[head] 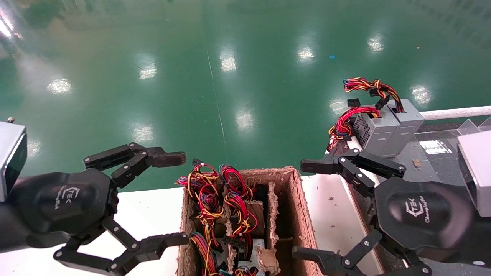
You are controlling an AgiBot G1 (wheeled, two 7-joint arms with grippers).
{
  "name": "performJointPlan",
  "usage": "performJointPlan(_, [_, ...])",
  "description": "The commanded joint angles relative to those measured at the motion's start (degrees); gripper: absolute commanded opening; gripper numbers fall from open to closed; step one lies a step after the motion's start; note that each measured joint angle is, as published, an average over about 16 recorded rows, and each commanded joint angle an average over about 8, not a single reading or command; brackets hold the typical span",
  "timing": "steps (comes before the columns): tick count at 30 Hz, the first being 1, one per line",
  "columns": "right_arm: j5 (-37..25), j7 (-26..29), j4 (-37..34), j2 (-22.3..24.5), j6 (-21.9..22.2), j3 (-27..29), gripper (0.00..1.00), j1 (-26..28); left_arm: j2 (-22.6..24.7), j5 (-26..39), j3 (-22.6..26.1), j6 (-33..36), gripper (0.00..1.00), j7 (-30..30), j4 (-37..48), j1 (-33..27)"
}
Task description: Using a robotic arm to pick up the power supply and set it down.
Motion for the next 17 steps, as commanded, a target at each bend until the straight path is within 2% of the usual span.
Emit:
performJointPlan(1, [0.0, 0.0, 0.0, 0.0, 0.0, 0.0, 1.00, 0.0, 0.0, 0.0, 0.0, 0.0, 1.00, 0.0, 0.0, 0.0])
performJointPlan(17, [-0.1, 0.0, 0.0, 0.0, 0.1, 0.0, 1.00, 0.0, 0.0, 0.0, 0.0, 0.0, 1.00, 0.0, 0.0, 0.0])
